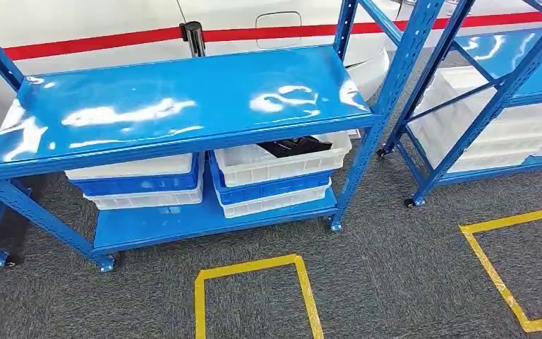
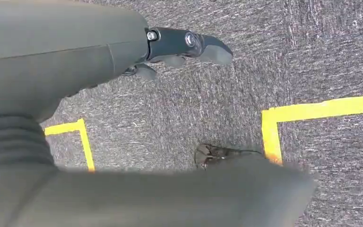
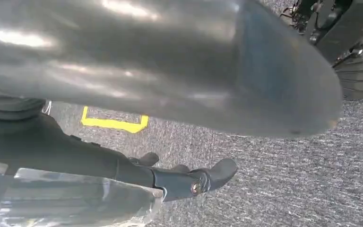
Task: Take the parts from the cabinet and place them on the table.
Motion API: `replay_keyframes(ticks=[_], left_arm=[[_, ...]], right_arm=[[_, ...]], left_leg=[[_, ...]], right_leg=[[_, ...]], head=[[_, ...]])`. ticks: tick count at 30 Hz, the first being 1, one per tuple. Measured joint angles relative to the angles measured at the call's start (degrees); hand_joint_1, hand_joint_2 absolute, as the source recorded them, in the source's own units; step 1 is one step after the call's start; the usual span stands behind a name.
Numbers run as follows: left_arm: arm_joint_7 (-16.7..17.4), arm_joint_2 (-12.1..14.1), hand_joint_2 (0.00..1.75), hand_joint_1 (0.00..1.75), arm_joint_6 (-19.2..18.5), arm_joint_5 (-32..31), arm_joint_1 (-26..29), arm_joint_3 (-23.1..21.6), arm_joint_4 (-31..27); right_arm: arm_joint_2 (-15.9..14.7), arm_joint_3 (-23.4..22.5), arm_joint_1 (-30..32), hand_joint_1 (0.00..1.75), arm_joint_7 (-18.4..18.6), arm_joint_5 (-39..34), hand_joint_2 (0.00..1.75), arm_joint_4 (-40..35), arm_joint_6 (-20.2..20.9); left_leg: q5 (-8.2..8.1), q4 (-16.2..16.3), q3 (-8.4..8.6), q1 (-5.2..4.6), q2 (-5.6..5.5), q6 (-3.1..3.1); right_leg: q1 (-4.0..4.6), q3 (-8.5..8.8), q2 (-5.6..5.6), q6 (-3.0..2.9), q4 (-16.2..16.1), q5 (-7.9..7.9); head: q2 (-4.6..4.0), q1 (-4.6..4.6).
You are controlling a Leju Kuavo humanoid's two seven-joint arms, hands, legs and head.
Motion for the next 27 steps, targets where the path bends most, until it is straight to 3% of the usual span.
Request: replay_keyframes(ticks=[7,8,11,12,15,16,19,27], left_arm=[[-0.1,-0.4,1.75,0.00,-0.1,0.0,0.0,0.0,0.0],[-0.1,-0.5,1.75,0.00,-0.1,0.0,0.0,0.0,0.0],[-0.2,-0.7,1.75,0.00,0.0,0.0,0.0,0.0,0.0],[0.3,-0.7,1.75,0.00,1.2,-0.3,0.0,0.0,0.0],[2.8,-1.0,1.75,0.00,4.6,-1.1,0.0,0.0,0.0],[3.1,-1.0,1.75,0.00,4.9,-1.2,0.0,0.0,0.0],[3.7,-1.0,1.75,0.00,5.6,-1.1,0.0,-0.1,0.0],[5.6,-0.9,1.75,0.00,5.3,7.1,1.4,-8.4,-0.5]], right_arm=[[0.2,0.0,0.0,0.00,-0.3,0.0,0.00,0.0,-0.6],[0.2,0.0,0.0,0.00,-0.3,0.0,1.75,0.0,-0.7],[0.3,0.0,0.0,0.00,-0.4,0.0,1.75,0.0,-0.9],[0.3,0.0,0.0,0.00,-0.5,0.1,0.00,0.0,-1.0],[0.3,0.0,0.0,0.00,-0.9,0.5,0.00,0.0,-1.3],[0.3,0.0,0.0,0.00,-0.9,0.5,1.75,0.0,-1.4],[0.4,0.0,0.0,0.00,-1.7,0.7,1.75,0.0,-1.7],[0.6,2.1,1.3,0.00,-1.5,-4.4,1.75,-0.9,-1.8]], left_leg=[[0.00,0.0,-0.01,0.14,0.00,-0.01],[0.00,0.0,-0.01,0.16,0.00,-0.01],[0.01,0.0,-0.01,0.28,0.00,-0.02],[0.01,0.0,-0.01,0.33,0.00,-0.03],[0.01,0.0,-0.02,0.39,0.00,-0.03],[0.01,0.0,-0.02,0.41,-0.01,-0.03],[0.00,0.0,-0.02,0.41,0.00,-0.04],[0.00,0.0,-0.05,0.41,0.00,-0.05]], right_leg=[[-0.02,-0.07,-0.01,0.17,0.0,-0.04],[0.00,-0.07,-0.01,0.17,0.0,-0.04],[0.11,-0.07,-0.01,0.17,0.0,-0.04],[0.12,-0.06,-0.01,0.17,0.0,-0.04],[0.16,-0.07,0.00,0.17,0.0,-0.04],[0.16,-0.07,-0.01,0.17,0.0,-0.04],[0.17,-0.07,-0.01,0.16,0.0,-0.04],[0.17,-0.07,-0.01,0.16,0.0,-0.05]], head=[[0.00,0.00],[0.00,0.00],[0.00,-0.02],[0.00,0.00],[0.00,-0.02],[0.00,0.00],[0.00,-0.02],[0.00,0.00]])
